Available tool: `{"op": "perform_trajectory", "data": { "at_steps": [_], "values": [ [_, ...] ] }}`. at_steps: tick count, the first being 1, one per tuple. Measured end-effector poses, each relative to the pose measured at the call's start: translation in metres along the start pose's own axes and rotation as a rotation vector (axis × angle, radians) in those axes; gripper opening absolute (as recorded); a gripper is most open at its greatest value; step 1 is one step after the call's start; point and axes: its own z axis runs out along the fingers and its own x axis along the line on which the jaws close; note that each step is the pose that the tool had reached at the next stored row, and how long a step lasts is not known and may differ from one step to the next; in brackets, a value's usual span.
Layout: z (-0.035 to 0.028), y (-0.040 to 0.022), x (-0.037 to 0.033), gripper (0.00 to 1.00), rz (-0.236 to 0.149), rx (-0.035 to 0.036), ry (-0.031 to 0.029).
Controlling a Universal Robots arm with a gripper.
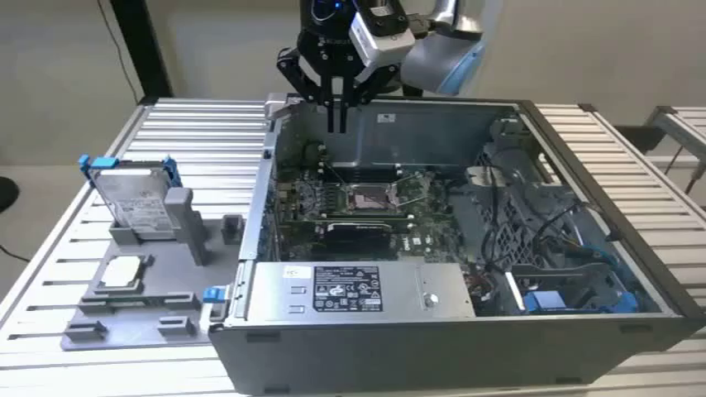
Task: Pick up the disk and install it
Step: 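Reach for the disk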
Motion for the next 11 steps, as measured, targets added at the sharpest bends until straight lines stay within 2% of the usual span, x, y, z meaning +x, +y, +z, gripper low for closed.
{"op": "perform_trajectory", "data": {
  "at_steps": [6, 11],
  "values": [
    [0.0000, 0.0000, 0.0000, 0.00, 0.000, 0.0000, 0.0004],
    [0.0000, 0.0000, 0.0000, 0.00, 0.000, -0.0002, -0.0031]
  ]
}}
